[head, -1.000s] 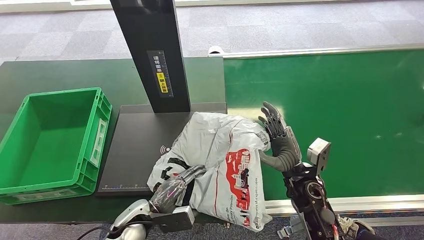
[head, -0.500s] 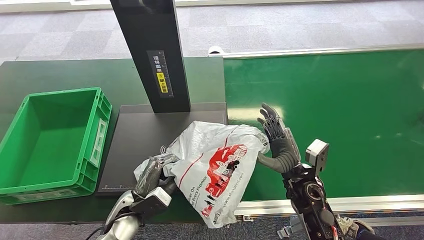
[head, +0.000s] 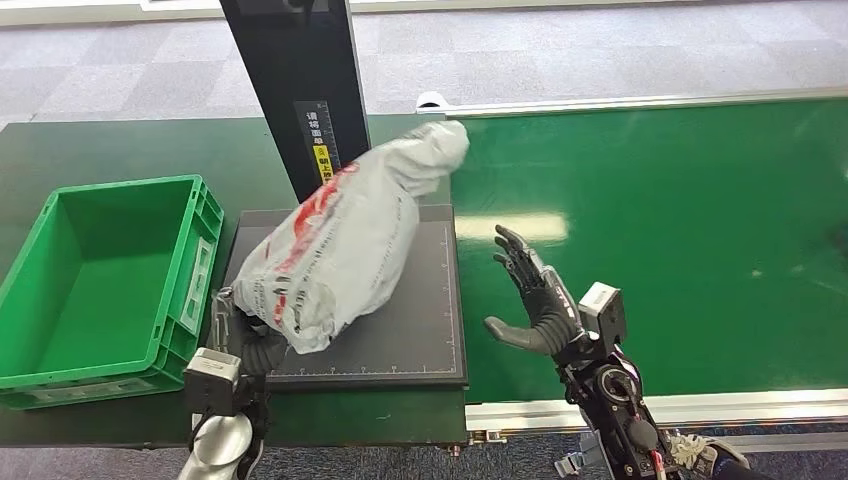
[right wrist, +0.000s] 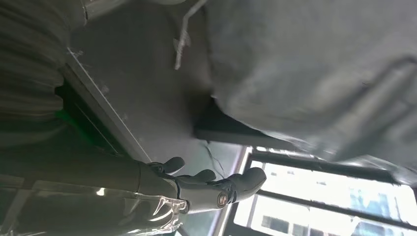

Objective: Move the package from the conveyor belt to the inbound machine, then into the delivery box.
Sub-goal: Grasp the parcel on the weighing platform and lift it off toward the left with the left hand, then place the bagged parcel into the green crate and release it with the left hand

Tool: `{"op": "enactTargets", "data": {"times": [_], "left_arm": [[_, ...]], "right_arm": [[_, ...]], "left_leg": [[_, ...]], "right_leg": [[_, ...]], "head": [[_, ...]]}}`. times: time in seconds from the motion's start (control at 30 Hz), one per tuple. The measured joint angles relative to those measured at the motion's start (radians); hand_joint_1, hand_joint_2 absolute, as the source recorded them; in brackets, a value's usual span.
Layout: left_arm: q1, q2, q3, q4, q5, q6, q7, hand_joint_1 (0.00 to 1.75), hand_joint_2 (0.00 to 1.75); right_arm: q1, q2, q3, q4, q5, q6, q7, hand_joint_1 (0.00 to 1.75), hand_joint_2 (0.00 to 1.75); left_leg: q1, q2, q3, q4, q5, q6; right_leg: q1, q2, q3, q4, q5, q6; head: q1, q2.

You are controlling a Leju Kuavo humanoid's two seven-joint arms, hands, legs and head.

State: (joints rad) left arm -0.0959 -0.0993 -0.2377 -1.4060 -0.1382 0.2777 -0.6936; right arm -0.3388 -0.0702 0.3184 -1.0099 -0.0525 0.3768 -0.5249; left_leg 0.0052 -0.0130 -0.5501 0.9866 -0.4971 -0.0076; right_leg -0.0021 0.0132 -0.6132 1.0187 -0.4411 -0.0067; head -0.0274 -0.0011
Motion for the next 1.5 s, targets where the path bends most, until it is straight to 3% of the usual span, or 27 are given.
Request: {"op": "enactTargets", "data": {"times": [0.13, 0.3, 0.43, 0.57, 0.77, 0.93, 1.13, 1.3, 1.4, 1.5], "left_arm": [[0.000, -0.001, 0.019, -0.061, 0.068, 0.084, -0.005, 1.75, 1.75], [0.006, 0.000, 0.027, -0.160, 0.080, 0.213, -0.006, 1.75, 1.75], [0.009, -0.002, 0.042, -0.306, -0.130, 0.387, -0.007, 1.75, 1.75], [0.007, -0.053, 0.133, -0.446, -0.445, 0.403, -0.007, 1.75, 1.75], [-0.003, -0.104, 0.246, -0.551, -0.621, 0.403, -0.007, 1.75, 1.75], [-0.041, -0.135, 0.410, -0.585, -0.749, 0.403, -0.007, 1.75, 1.75], [-0.050, -0.166, 0.562, -0.489, -0.728, 0.403, -0.006, 1.75, 1.75], [-0.070, -0.187, 0.681, -0.251, -0.788, 0.400, 0.045, 1.75, 1.75], [-0.073, -0.147, 0.669, -0.084, -0.587, 0.339, 0.159, 1.75, 1.75], [-0.080, -0.094, 0.613, 0.033, -0.236, 0.254, 0.175, 1.75, 1.75]], "right_arm": [[-0.017, -0.019, 0.065, 0.054, 0.095, 0.050, 0.002, 0.00, 1.75], [-0.046, -0.040, 0.129, 0.124, 0.112, 0.121, 0.039, 0.00, 1.75], [-0.078, -0.050, 0.166, 0.171, 0.110, 0.124, 0.045, 0.00, 1.75], [-0.096, -0.052, 0.189, 0.190, 0.110, 0.118, 0.050, 0.00, 1.75], [-0.107, -0.053, 0.206, 0.206, 0.119, 0.112, 0.051, 0.00, 1.75], [-0.112, -0.045, 0.220, 0.217, 0.137, 0.091, 0.048, 0.00, 1.75], [-0.107, -0.031, 0.220, 0.211, 0.171, 0.021, 0.010, 0.00, 1.75], [-0.086, -0.015, 0.181, 0.165, 0.175, -0.022, -0.029, 0.00, 1.75], [-0.066, -0.010, 0.145, 0.124, 0.174, -0.027, -0.034, 0.00, 1.75], [-0.061, -0.008, 0.120, 0.103, 0.172, -0.024, -0.045, 0.00, 1.75]], "left_leg": [[0.000, 0.000, 0.000, 0.000, 0.000, 0.000], [0.000, 0.000, 0.000, 0.000, 0.000, 0.000], [0.000, -0.001, 0.000, 0.000, 0.000, 0.000], [0.000, 0.000, 0.000, 0.000, 0.000, 0.000], [0.000, 0.000, 0.000, 0.000, 0.000, 0.000], [0.000, 0.000, 0.001, 0.000, 0.000, 0.000], [0.000, 0.000, 0.001, 0.000, 0.000, 0.000], [-0.001, 0.000, 0.001, 0.000, 0.000, 0.000], [-0.001, 0.000, 0.001, 0.000, 0.000, 0.000], [0.000, 0.000, 0.001, 0.000, 0.000, 0.000]], "right_leg": [[0.000, 0.000, 0.000, 0.000, 0.000, 0.000], [0.000, 0.000, 0.000, 0.000, 0.000, 0.000], [0.000, 0.000, 0.000, 0.000, 0.000, 0.000], [0.000, 0.000, 0.000, 0.000, 0.000, 0.000], [0.000, 0.000, 0.000, 0.000, 0.000, 0.000], [0.000, 0.000, 0.000, 0.000, 0.000, 0.000], [0.000, 0.000, 0.000, 0.000, 0.000, 0.000], [0.000, 0.000, 0.000, 0.000, 0.000, 0.000], [0.000, 0.000, 0.000, 0.000, 0.000, 0.000], [0.000, 0.000, 0.000, 0.000, 0.000, 0.000]], "head": [[0.000, 0.000], [0.000, 0.000], [0.000, 0.000], [0.000, 0.000], [0.000, 0.000], [0.000, 0.000], [0.000, 0.000], [0.000, 0.000], [0.000, 0.000], [0.000, 0.000]]}}
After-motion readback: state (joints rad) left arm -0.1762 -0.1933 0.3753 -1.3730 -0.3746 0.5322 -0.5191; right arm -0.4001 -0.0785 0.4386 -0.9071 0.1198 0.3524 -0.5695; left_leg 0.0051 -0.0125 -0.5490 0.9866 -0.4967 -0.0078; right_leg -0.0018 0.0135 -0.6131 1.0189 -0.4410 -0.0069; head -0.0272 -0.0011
